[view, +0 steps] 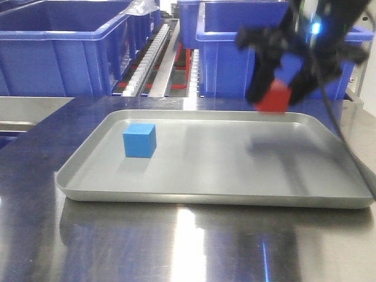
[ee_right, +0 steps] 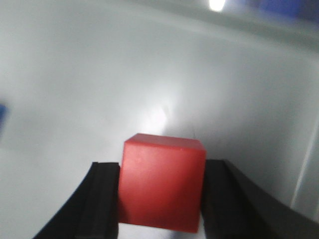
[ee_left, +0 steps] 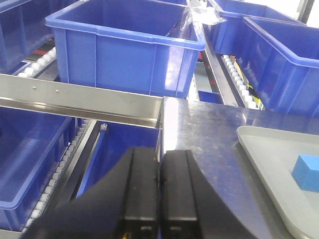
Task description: Sort and place red and blue blocks on shelf
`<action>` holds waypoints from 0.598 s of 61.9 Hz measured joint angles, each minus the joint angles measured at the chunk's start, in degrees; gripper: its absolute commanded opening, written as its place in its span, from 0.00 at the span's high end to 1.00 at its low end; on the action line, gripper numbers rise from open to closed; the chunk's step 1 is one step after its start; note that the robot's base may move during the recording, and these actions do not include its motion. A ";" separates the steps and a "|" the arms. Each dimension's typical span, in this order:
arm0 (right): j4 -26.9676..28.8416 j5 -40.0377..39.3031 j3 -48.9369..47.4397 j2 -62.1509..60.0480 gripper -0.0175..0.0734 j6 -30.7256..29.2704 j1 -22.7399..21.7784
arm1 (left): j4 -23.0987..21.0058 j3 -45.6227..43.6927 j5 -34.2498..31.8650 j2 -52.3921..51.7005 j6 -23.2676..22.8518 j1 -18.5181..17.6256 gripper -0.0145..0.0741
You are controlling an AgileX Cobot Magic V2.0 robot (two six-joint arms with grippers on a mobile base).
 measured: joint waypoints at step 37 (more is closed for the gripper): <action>-6.16 -6.52 7.32 -27.69 0.75 0.00 -4.66 | 0.00 0.00 0.00 0.00 0.00 0.00 0.70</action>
